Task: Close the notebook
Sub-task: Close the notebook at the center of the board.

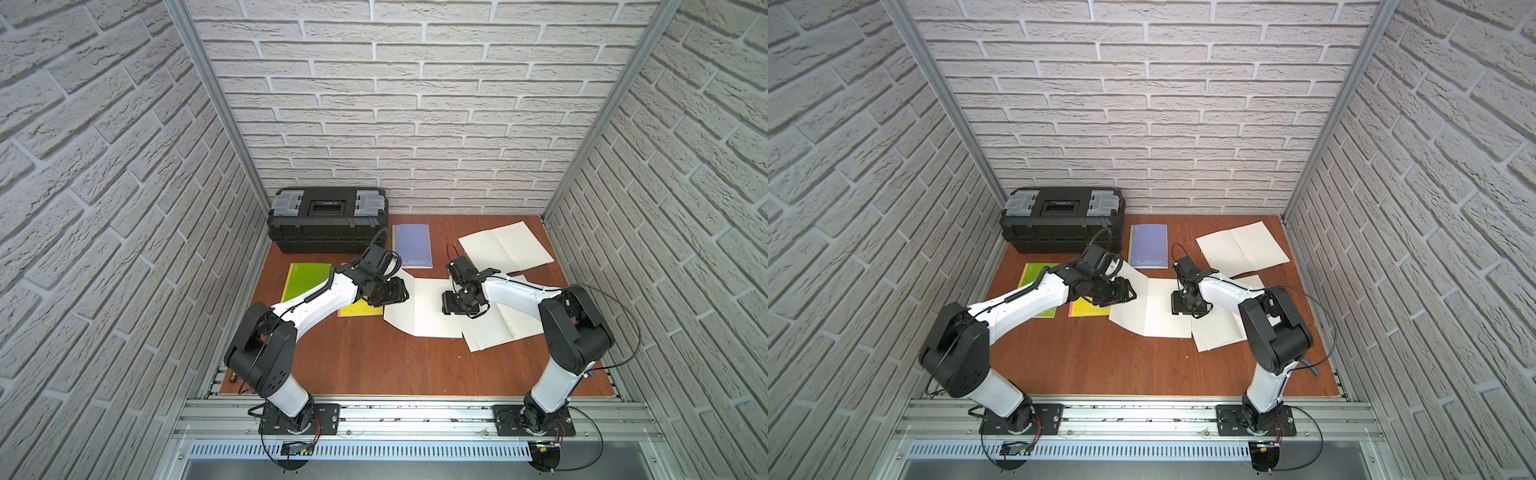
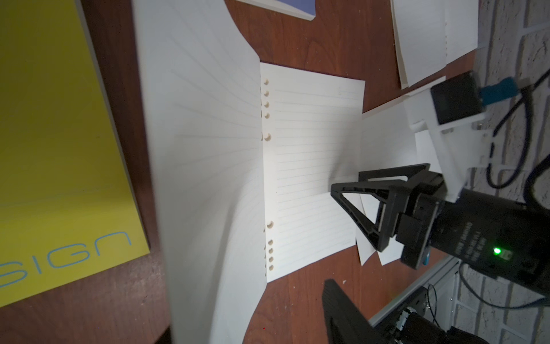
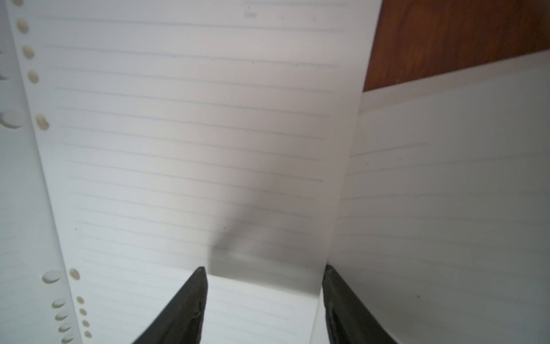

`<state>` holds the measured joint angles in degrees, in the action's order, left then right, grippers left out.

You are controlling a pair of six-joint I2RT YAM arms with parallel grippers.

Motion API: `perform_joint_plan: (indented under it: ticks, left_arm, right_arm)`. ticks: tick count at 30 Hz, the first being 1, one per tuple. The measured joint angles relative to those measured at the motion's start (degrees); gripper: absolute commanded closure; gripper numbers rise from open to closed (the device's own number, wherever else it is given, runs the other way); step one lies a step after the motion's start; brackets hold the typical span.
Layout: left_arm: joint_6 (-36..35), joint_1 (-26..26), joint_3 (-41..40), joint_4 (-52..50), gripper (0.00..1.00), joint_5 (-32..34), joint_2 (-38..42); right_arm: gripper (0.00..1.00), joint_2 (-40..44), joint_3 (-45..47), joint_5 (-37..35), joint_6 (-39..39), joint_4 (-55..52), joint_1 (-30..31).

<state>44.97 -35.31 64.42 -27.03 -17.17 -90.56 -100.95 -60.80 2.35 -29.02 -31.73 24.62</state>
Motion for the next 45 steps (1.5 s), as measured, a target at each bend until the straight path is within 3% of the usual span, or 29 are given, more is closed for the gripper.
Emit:
perform_joint_plan:
  ticks: [21, 35, 45]
  left_arm:
    - [-0.3, -3.1, 0.0, 11.6, 0.31, -9.8, -1.4]
    - [0.3, -5.3, 0.2, 20.0, 0.31, -13.9, -7.7]
    - [0.1, -6.1, 2.7, 19.9, 0.31, -12.3, -13.9]
  right_arm:
    - [0.37, 0.2, 0.1, 5.1, -1.1, 1.6, 0.2]
    - [0.34, 16.3, 4.2, 0.5, -1.8, -1.7, -7.7]
    - [0.34, 17.0, 4.2, 0.3, -1.4, -3.7, -8.0]
